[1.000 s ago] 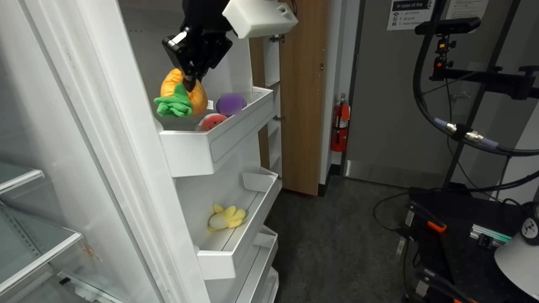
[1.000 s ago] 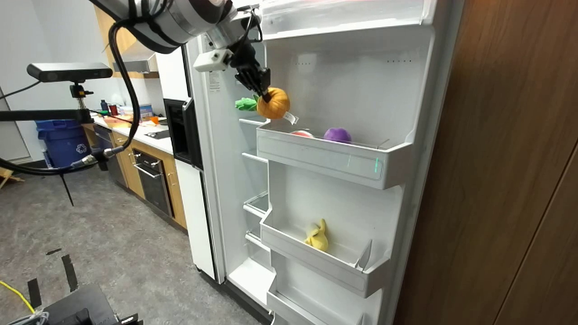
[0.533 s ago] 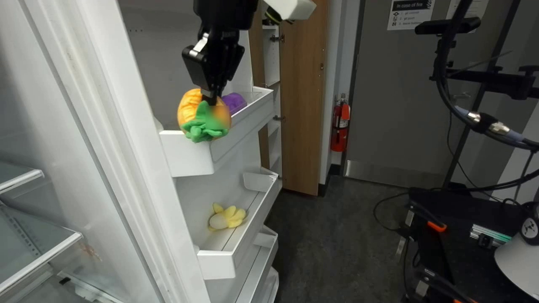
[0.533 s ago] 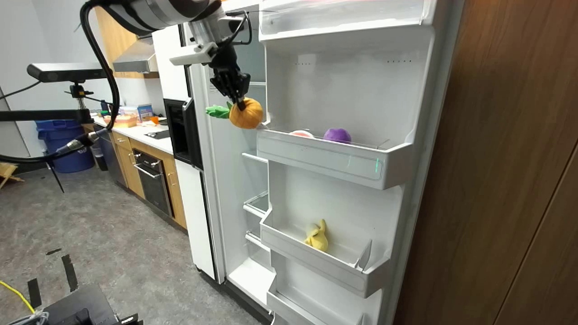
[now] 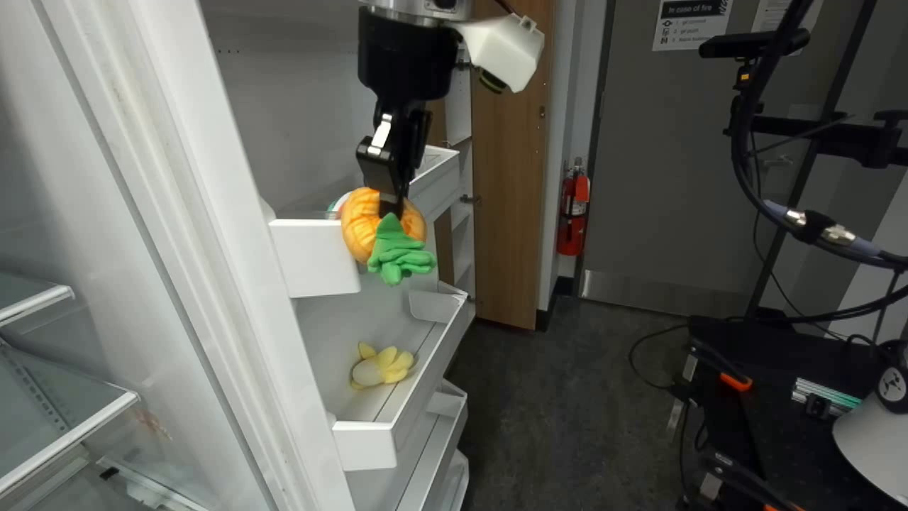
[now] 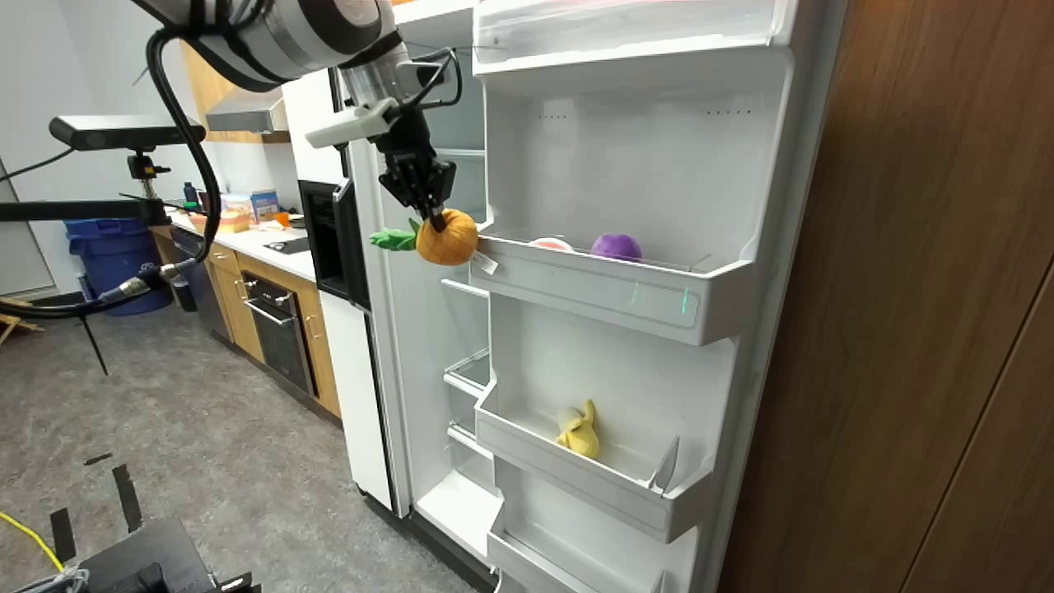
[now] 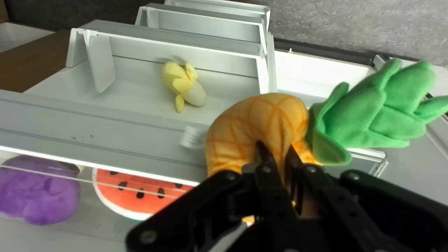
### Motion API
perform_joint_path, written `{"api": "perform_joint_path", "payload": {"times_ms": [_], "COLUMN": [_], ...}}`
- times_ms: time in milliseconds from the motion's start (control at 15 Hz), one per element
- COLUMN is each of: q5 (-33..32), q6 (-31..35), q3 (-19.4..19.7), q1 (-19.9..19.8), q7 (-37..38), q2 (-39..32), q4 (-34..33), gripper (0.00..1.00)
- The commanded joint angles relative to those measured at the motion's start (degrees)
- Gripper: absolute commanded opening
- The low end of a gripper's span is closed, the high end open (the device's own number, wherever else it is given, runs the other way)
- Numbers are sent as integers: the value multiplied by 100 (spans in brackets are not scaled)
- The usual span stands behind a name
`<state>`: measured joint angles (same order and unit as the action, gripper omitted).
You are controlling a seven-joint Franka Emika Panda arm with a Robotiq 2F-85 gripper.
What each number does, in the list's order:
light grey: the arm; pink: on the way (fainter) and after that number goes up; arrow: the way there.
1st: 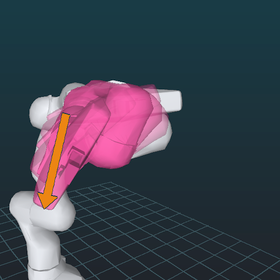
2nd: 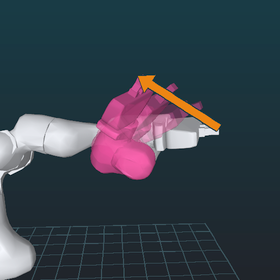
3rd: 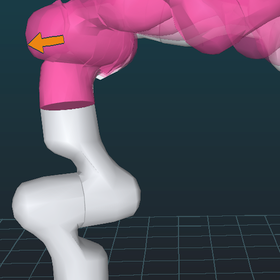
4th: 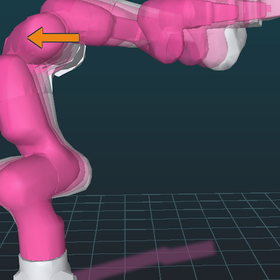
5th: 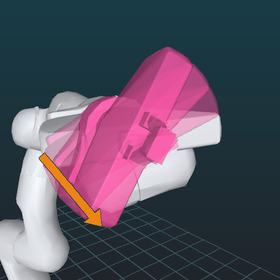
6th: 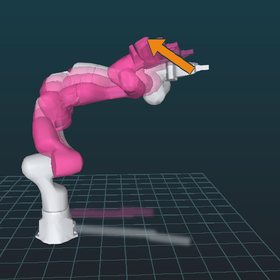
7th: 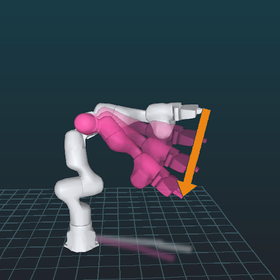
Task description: Move the orange plush toy to the lower shelf in the fridge
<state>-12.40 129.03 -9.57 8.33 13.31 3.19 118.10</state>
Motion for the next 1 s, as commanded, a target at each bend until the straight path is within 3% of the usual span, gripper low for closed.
{"api": "perform_joint_path", "payload": {"times_ms": [0,400,533,933], "q5": [-398,-884,-808,-1262], "q6": [411,1140,1200,1220], "q3": [65,230,236,154], "q1": [-76,-172,-158,-124], "q7": [-67,-281,-478,-164], "q2": [1,30,72,3], "q4": [386,996,1139,1241], "gripper": [3,3,3,3]}}
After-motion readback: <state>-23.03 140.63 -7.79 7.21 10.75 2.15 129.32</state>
